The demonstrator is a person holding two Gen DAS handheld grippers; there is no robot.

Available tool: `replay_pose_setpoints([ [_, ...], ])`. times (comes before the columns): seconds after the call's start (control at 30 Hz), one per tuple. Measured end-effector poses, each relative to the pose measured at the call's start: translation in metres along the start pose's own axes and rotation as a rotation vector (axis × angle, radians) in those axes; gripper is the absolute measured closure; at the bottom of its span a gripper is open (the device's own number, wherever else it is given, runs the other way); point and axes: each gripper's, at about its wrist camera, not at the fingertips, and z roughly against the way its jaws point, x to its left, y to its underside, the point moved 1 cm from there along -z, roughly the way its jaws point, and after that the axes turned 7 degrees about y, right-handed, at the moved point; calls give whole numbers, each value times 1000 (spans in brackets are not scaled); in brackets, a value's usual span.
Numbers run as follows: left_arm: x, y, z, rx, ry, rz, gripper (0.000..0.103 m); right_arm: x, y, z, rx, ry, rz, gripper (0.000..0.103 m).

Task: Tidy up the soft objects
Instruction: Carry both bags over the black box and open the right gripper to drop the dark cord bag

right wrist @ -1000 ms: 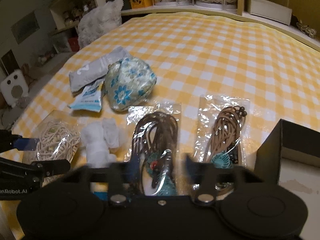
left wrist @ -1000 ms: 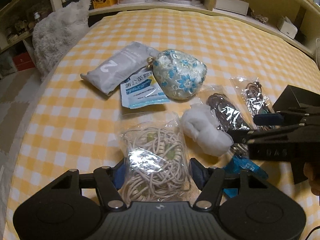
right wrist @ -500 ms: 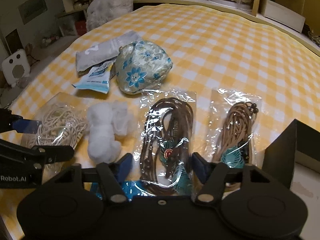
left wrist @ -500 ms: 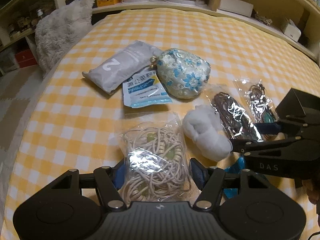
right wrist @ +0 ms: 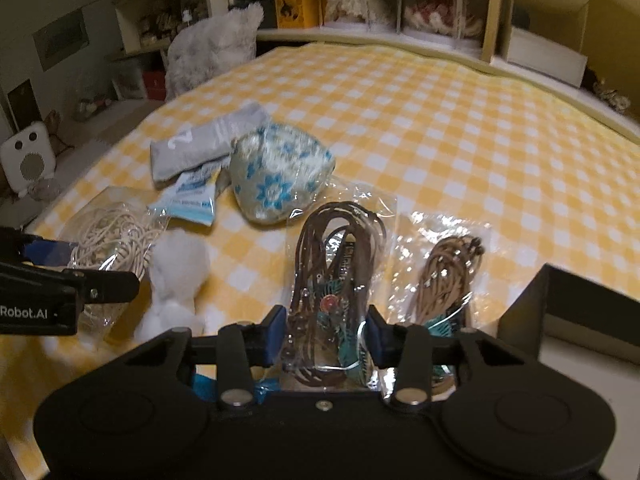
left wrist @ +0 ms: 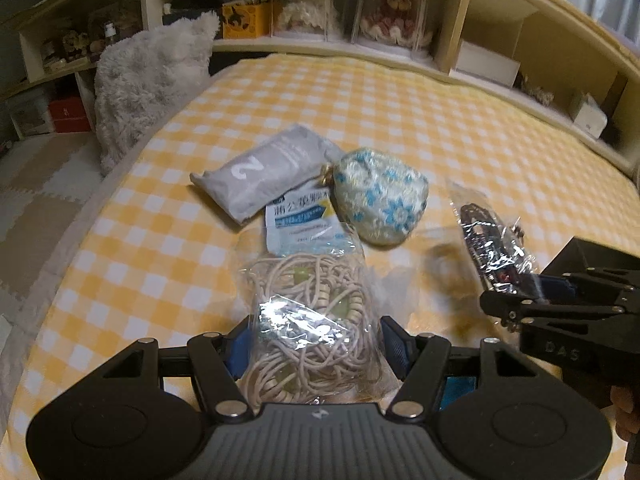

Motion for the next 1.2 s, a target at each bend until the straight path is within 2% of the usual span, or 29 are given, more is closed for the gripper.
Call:
replay_pose_setpoints([
  [0.17,-3,-4,17,-48,36,15,38,-10,-12,34,-64,10,-27,60],
  [0.33,-15,-6,32,-83,90,22,38,-28,-20,80,-109,59,-34,60],
  [0.6,-55,-13,53,-117,168,-26,38,-77,-5,135,-144,147,-121,60],
  [0.73,-84,-20,61,-141,213,-40,38,-100,10,147,-137,195,-154,60],
  [0.87,-122,-21,62,-141,271,-69,38,-117,25,155,-124,235,-128,59],
  [1.07,-179,-12,48,-105,350,-112,38,-146,50,154,-91,258,-145,59],
  [1.2,-208,-1,31,-57,390,-131,38,-163,68,141,-39,267,-163,59],
])
